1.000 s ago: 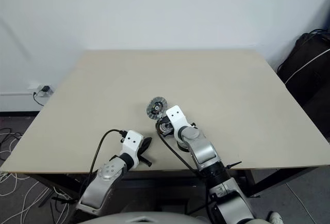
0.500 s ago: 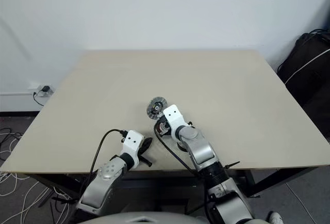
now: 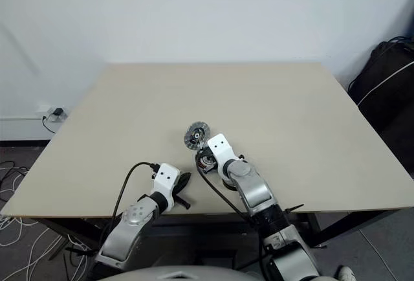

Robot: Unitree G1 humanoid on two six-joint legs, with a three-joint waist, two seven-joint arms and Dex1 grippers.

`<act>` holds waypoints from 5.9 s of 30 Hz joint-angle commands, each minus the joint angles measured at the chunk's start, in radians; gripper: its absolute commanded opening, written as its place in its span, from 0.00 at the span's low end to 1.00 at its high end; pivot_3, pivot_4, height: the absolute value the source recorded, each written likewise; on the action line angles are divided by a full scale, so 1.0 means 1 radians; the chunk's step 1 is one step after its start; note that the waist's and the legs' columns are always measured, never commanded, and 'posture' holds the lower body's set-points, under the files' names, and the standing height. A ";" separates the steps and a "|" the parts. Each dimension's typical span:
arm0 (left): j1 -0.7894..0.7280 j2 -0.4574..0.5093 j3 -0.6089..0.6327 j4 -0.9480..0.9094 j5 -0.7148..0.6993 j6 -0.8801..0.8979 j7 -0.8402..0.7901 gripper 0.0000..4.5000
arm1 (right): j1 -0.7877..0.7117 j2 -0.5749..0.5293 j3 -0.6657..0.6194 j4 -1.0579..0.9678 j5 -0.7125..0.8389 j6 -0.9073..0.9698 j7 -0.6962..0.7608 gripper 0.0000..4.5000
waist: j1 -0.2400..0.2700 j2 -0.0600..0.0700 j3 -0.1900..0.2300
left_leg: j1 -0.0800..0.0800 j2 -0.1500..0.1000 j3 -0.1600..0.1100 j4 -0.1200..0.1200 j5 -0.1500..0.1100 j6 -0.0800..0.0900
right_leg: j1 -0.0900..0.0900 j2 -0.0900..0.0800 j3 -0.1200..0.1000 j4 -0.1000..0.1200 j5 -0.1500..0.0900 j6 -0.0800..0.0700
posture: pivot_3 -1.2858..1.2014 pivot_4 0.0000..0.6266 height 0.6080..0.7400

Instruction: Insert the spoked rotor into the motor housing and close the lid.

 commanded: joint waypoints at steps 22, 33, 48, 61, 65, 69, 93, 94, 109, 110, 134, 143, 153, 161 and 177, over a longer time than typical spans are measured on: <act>-0.023 0.001 -0.001 -0.007 -0.003 -0.004 -0.002 0.00 | 0.004 0.045 0.004 -0.042 -0.008 -0.130 0.014 0.01 | -0.001 0.001 -0.001 | 0.000 0.000 0.000 0.000 0.000 -0.001 | 0.000 0.000 0.000 0.000 0.000 0.000 | 0.52 0.00 1.00; -0.016 0.007 0.002 -0.020 -0.005 0.002 -0.004 0.00 | 0.089 -0.033 0.030 -0.067 -0.025 -0.081 0.067 0.01 | 0.000 0.002 -0.003 | 0.003 0.000 0.000 0.000 -0.001 0.001 | 0.003 0.000 0.000 0.000 0.000 0.000 | 0.52 0.00 1.00; -0.023 0.007 -0.003 -0.028 -0.003 0.006 -0.009 0.00 | 0.006 0.049 -0.003 -0.070 -0.027 -0.157 0.018 0.01 | 0.002 0.002 -0.003 | 0.002 0.000 0.000 0.000 0.000 0.001 | 0.002 0.000 0.000 0.000 0.000 0.000 | 0.52 0.00 1.00; -0.011 0.013 -0.002 -0.043 -0.005 0.003 -0.007 0.00 | 0.230 -0.002 -0.268 -0.436 0.074 0.000 -0.074 0.01 | 0.007 0.002 -0.002 | 0.000 0.000 0.000 -0.001 -0.001 0.001 | 0.000 0.000 0.001 0.000 0.000 0.000 | 0.52 0.00 1.00; -0.019 0.014 -0.009 -0.036 -0.007 0.008 -0.018 0.00 | 0.305 -0.046 -0.321 -0.547 0.101 0.076 -0.070 0.01 | 0.006 0.003 -0.002 | 0.000 0.000 0.000 -0.001 -0.001 0.001 | 0.000 0.000 0.000 -0.001 -0.001 0.001 | 0.52 0.00 1.00; -0.030 0.016 -0.016 -0.027 -0.007 0.011 -0.032 0.00 | 0.373 -0.057 -0.394 -0.624 0.137 0.129 -0.078 0.09 | 0.007 0.002 -0.002 | 0.000 0.001 0.000 -0.001 -0.001 0.001 | 0.000 0.000 0.000 -0.001 -0.004 0.005 | 0.52 0.00 1.00; -0.046 0.023 -0.015 -0.008 -0.003 0.014 -0.044 0.00 | 0.292 0.124 -0.913 -0.605 0.655 0.628 -0.105 0.95 | 0.013 0.004 -0.001 | 0.000 0.001 0.000 -0.001 -0.001 0.002 | 0.000 -0.001 0.000 -0.001 -0.004 0.006 | 0.52 0.00 1.00; -0.046 0.023 -0.015 -0.008 -0.002 0.014 -0.044 0.00 | 0.278 0.135 -0.944 -0.592 0.675 0.645 -0.117 0.95 | 0.013 0.004 -0.001 | -0.001 0.001 0.000 -0.001 -0.001 0.002 | 0.000 -0.001 0.001 -0.001 -0.004 0.006 | 0.52 0.00 1.00; -0.038 0.023 -0.014 -0.011 0.002 0.013 -0.037 0.00 | 0.230 0.232 -1.137 -0.403 0.884 0.809 -0.158 0.95 | 0.005 0.007 0.000 | -0.001 0.001 0.000 -0.002 -0.001 0.003 | 0.000 -0.001 0.002 -0.002 -0.004 0.005 | 0.52 0.00 1.00; -0.038 0.023 -0.014 -0.011 0.003 0.013 -0.037 0.00 | 0.230 0.237 -1.140 -0.392 0.891 0.810 -0.164 0.95 | 0.004 0.007 0.000 | -0.001 0.001 0.000 -0.002 -0.001 0.003 | -0.001 -0.001 0.002 -0.002 -0.004 0.005 | 0.52 0.00 1.00; -0.046 0.030 -0.012 -0.009 0.002 0.012 -0.045 0.00 | 0.274 0.298 -1.050 -0.216 1.136 0.667 -0.235 0.95 | -0.002 0.009 0.001 | -0.002 0.001 0.000 -0.003 -0.001 0.003 | -0.001 -0.002 0.003 -0.003 -0.004 0.005 | 0.52 0.00 1.00; -0.046 0.028 -0.011 -0.010 0.003 0.013 -0.040 0.00 | 0.314 0.260 -0.979 -0.200 1.160 0.621 -0.287 0.45 | -0.002 0.010 0.001 | -0.002 0.001 0.000 -0.003 -0.002 0.003 | -0.002 -0.002 0.003 -0.003 -0.004 0.006 | 0.52 0.00 1.00; -0.044 0.024 -0.012 -0.005 0.002 0.013 -0.039 0.00 | 0.358 0.207 -0.912 -0.205 1.182 0.588 -0.330 0.09 | -0.003 0.009 0.001 | -0.001 0.001 0.000 -0.004 -0.002 0.003 | -0.001 -0.002 0.003 -0.003 -0.004 0.006 | 0.52 0.00 1.00; -0.045 0.022 -0.010 0.003 0.001 0.011 -0.040 0.00 | 0.371 0.186 -0.872 -0.266 1.262 0.566 -0.328 0.09 | -0.003 0.009 0.001 | -0.002 0.001 0.000 -0.004 -0.002 0.003 | -0.001 -0.002 0.003 -0.003 -0.005 0.006 | 0.52 0.00 1.00; -0.038 0.027 0.006 -0.001 -0.005 0.005 -0.039 0.00 | 0.262 0.165 -0.713 -0.368 1.438 0.433 -0.411 0.09 | -0.002 0.010 0.003 | -0.004 0.001 0.000 -0.005 -0.002 0.004 | -0.004 -0.002 0.003 -0.003 -0.005 0.006 | 0.52 0.00 1.00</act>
